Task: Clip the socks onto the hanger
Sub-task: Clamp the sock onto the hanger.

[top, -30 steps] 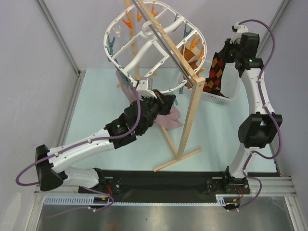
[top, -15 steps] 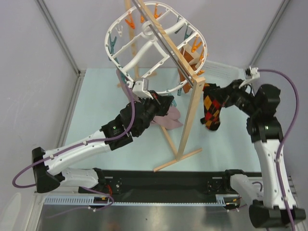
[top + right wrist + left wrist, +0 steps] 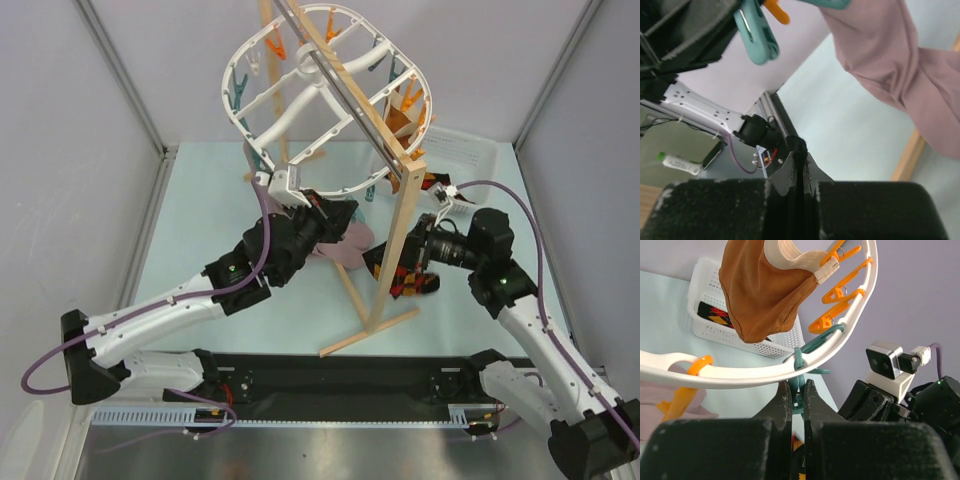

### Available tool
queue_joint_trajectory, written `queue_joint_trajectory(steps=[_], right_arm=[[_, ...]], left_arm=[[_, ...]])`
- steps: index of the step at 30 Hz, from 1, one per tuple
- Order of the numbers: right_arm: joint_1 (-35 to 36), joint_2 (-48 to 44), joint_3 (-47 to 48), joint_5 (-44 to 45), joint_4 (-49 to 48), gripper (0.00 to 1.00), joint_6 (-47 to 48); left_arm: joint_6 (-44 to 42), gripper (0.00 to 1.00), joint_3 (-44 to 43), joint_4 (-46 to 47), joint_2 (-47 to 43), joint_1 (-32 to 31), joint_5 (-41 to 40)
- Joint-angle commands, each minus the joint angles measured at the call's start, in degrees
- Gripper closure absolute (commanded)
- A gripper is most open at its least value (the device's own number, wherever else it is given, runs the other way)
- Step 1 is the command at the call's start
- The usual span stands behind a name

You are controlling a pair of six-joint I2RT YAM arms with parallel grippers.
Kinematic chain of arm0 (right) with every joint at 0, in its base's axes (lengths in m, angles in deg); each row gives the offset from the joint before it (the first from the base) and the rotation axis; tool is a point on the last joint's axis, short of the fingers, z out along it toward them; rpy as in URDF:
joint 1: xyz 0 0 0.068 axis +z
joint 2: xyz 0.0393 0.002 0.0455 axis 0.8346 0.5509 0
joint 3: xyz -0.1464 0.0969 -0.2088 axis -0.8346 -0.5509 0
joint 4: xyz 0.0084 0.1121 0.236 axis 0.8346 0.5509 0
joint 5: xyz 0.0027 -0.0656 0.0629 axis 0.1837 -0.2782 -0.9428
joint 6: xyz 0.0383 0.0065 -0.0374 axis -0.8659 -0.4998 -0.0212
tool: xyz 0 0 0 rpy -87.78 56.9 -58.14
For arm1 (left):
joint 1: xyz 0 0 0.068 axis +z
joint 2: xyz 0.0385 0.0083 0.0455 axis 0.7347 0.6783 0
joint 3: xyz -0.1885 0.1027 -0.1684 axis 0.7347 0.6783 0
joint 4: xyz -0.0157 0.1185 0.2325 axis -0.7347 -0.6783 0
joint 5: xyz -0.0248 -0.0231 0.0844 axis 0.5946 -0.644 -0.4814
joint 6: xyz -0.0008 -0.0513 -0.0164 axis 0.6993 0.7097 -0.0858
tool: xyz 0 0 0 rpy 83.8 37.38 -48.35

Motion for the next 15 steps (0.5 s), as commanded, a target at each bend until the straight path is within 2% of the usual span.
queue_joint_trajectory(steps=[1,9,15], right_arm=[[2.0,2.0,0.4,-3.2,-16.6,1.0,-5.0],[2.8,7.0,1.1,-5.4,-26.7,1.0,-10.7],[2.7,7.2,1.8,-3.6,-27.3,1.0,-11.1]], left_arm=[[2.1,1.0,0.5,-0.5,-1.7,0.4,0.7],[3.0,1.0,1.0,-0.3,-2.4,0.4,0.3],[3.2,1.0,1.3,-0.4,-2.6,0.4,0.5]])
